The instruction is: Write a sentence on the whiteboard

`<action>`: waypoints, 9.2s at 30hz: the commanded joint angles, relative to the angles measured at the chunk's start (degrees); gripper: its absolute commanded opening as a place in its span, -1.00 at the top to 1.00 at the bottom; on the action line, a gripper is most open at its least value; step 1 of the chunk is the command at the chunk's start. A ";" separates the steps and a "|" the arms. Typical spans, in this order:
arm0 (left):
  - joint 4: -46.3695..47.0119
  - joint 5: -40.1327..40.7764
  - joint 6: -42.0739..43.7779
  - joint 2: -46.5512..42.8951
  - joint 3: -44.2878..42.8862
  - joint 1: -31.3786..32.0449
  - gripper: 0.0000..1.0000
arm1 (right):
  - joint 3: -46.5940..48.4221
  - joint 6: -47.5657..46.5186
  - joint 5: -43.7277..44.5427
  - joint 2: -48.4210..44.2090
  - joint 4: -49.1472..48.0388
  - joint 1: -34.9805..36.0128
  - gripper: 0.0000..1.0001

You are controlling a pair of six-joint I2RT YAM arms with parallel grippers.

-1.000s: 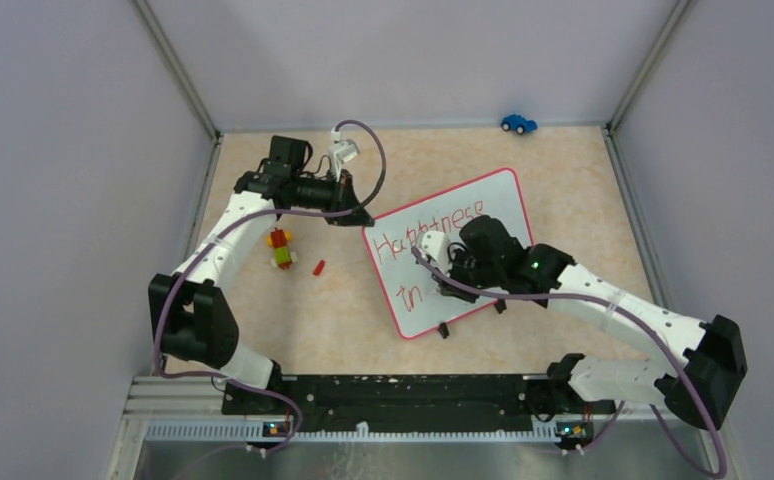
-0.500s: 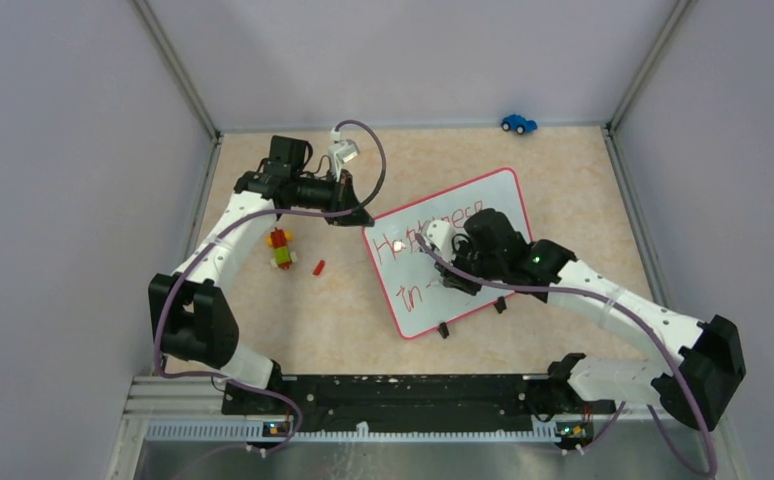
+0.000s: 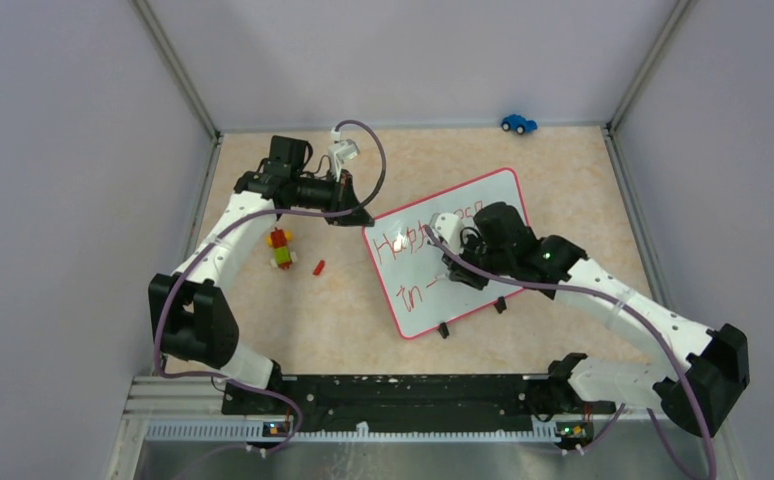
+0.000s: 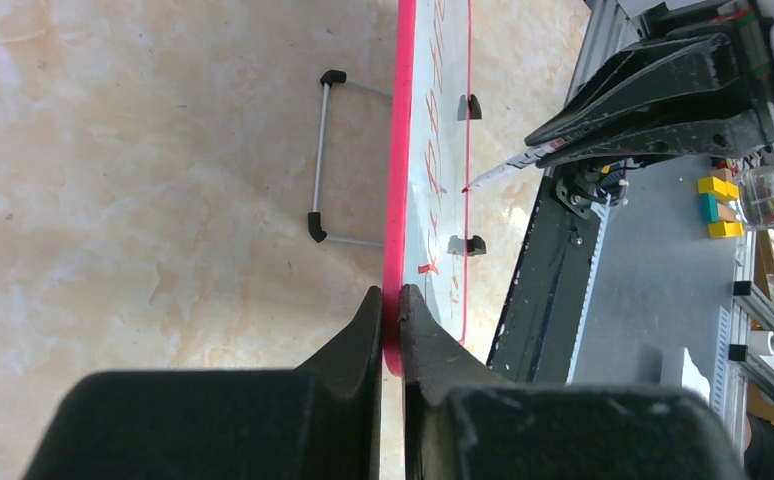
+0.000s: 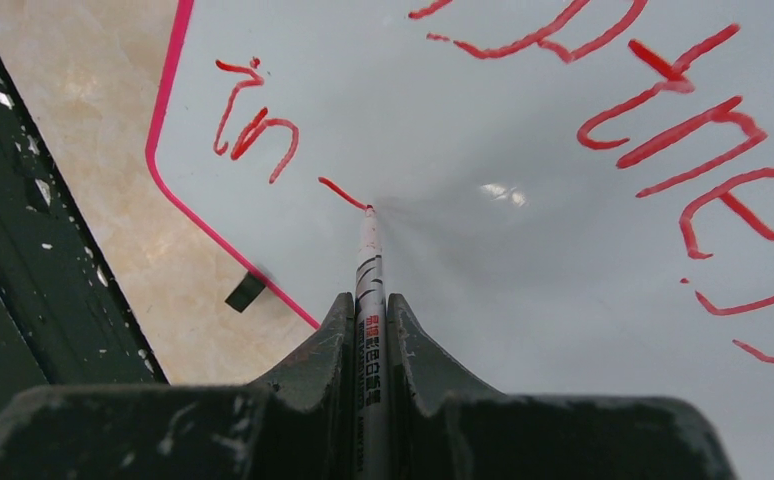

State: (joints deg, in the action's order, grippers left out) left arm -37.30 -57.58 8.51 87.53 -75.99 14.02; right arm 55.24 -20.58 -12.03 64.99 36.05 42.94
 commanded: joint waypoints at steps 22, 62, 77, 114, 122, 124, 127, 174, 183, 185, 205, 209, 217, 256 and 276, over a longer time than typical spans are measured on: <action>-3.58 2.24 1.86 1.59 2.09 2.15 1.00 | 0.06 -0.09 -2.96 1.51 -2.51 -0.44 1.00; -3.66 2.21 1.85 1.59 1.97 2.21 1.00 | 3.71 -0.15 2.63 1.37 -0.91 -1.28 1.00; -3.83 2.39 2.12 1.70 1.77 2.14 1.00 | -3.43 -1.76 -1.65 -0.33 1.27 -1.06 1.00; -3.94 2.24 2.03 1.96 1.30 2.17 1.00 | -0.63 -0.80 2.09 -1.78 1.33 -4.53 1.00; -4.01 2.42 2.03 2.03 1.39 2.14 1.00 | -3.04 -1.17 -1.76 -1.28 2.58 -3.39 1.00; -4.01 2.39 1.98 2.03 1.32 2.14 1.00 | -3.57 -1.25 -1.68 -1.14 2.74 -3.09 1.00; -4.01 2.33 1.88 1.95 1.29 2.15 1.00 | -3.83 -1.21 -1.74 -1.04 3.05 -2.82 1.00; -4.19 2.30 2.32 2.22 0.97 2.23 1.00 | 2.18 -0.20 -0.82 0.10 0.62 -8.14 1.00; -4.27 2.12 2.57 2.55 1.27 2.20 1.00 | -0.39 0.11 -1.59 0.22 0.63 -6.03 1.00; -4.27 2.15 2.64 2.55 1.35 2.21 1.00 | -1.01 -0.26 -1.68 0.10 1.05 -5.88 1.00; -3.83 2.00 2.38 2.71 1.72 2.23 1.00 | -3.45 -2.86 1.76 -3.11 3.87 -7.34 1.00; -3.68 1.96 2.35 2.80 1.77 2.19 1.00 | -3.13 -3.62 2.48 -3.30 4.39 -7.91 1.00; -3.66 1.99 2.22 2.74 1.70 2.24 1.00 | -2.18 -4.62 3.12 -3.03 5.02 -8.55 1.00; -2.69 0.83 2.07 2.36 2.33 2.23 1.00 | -0.69 -0.93 -4.77 -6.63 3.75 -18.04 1.00; -2.78 1.32 2.30 2.47 2.60 2.19 1.00 | -0.90 -2.62 -1.57 -3.24 4.24 -18.04 1.00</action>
State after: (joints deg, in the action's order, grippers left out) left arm -37.17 -58.15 8.95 87.79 -75.94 14.04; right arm 54.00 -22.55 -14.94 61.58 41.67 25.32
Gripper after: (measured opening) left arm 0.093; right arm 0.094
